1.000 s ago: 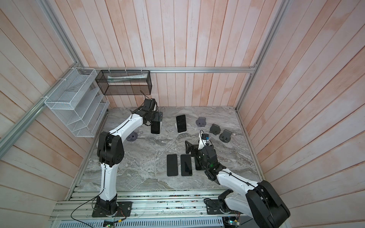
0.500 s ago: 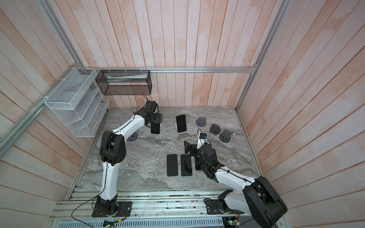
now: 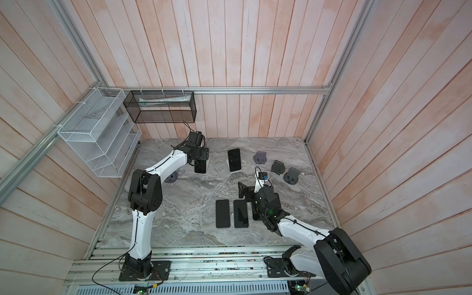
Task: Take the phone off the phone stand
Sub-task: 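Close the left gripper on the phone and lift it off the white stand, then carry the phone with the left gripper nearer the robot beside the flat phones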
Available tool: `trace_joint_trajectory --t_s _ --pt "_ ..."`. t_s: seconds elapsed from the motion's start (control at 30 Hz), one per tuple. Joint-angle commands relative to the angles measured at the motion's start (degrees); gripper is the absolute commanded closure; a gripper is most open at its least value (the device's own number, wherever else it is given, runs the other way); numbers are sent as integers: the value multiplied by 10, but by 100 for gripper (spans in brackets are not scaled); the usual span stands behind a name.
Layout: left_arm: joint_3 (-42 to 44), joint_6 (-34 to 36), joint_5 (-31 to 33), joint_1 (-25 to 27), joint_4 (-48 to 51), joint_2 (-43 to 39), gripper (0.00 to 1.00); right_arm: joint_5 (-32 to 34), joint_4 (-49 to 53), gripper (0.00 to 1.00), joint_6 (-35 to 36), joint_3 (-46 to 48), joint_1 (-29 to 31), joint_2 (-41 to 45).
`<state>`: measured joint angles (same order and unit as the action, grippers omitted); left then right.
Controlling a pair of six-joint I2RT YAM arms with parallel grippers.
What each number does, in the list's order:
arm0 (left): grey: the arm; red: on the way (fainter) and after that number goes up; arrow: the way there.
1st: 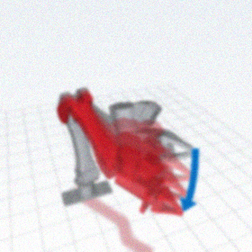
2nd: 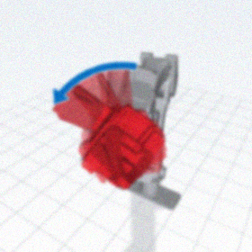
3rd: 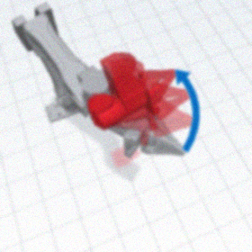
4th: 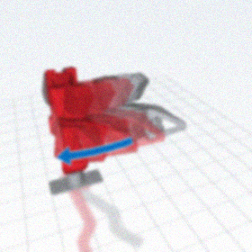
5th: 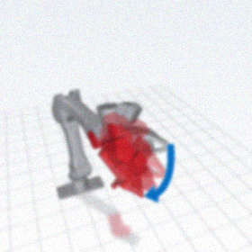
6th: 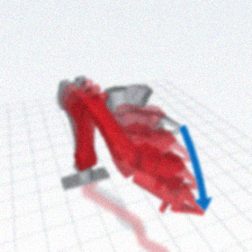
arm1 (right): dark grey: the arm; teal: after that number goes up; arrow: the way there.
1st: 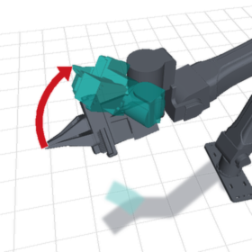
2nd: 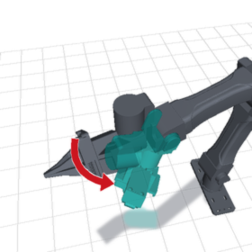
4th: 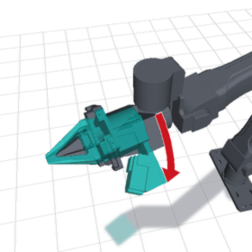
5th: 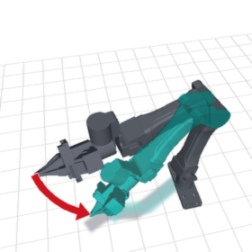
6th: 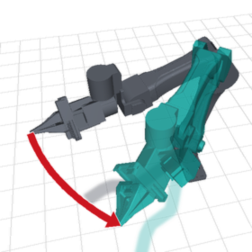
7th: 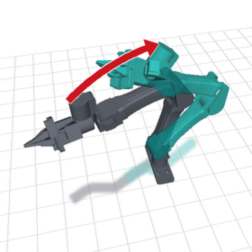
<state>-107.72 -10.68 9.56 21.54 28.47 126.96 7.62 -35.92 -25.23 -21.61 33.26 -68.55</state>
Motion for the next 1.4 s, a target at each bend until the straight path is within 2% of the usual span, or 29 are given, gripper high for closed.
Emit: trace_joint_trajectory --t_s 0.0,0.5,0.63,1.0,1.13,1.37 --pt "34 13 15 -1 -11 -39 32 9 6 2 5 -11 4 4" --pt "79 14 -16 3 -14 -153 36 12 4 2 6 -9 8 5" --pt "97 3 0 15 13 -193 36 15 2 2 4 -5 9 9" --pt "250 -34 13 56 23 -335 37 28 -8 2 -3 6 9 17" --pt "300 -68 23 72 37 -378 36 25 -8 2 -3 6 9 18" --pt "358 -122 71 113 60 -429 37 57 -8 2 -19 17 9 32"
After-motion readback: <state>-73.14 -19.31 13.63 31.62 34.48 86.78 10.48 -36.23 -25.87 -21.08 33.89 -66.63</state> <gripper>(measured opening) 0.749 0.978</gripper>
